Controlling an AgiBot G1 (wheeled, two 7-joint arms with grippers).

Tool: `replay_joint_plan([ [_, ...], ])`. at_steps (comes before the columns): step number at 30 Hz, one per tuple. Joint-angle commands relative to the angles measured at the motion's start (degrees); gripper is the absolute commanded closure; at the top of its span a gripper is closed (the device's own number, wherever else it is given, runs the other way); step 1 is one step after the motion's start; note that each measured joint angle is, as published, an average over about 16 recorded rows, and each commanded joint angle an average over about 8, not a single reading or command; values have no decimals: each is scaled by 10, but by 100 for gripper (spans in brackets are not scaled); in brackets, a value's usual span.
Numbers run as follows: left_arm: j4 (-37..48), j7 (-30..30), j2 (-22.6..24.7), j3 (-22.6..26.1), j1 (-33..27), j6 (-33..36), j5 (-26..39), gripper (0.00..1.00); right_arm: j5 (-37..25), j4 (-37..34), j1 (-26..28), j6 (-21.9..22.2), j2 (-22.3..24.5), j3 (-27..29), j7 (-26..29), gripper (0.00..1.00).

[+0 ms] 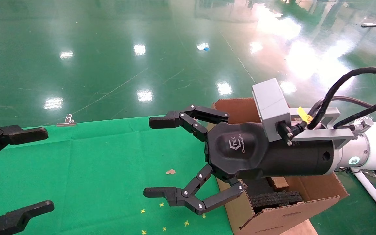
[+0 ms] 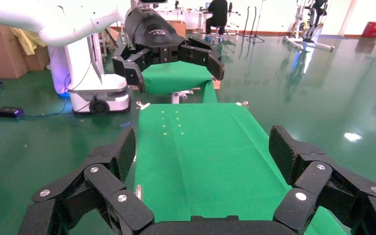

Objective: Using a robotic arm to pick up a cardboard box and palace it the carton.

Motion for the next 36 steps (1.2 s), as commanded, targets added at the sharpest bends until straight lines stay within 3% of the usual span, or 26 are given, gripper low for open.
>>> replay_joint_plan([
  [1,0,0,0,0,0,0,0,0,-1,-2,2,0,0,-2,0,0],
  [36,0,0,0,0,0,0,0,0,-5,-7,9,3,-2,-10,2,0],
])
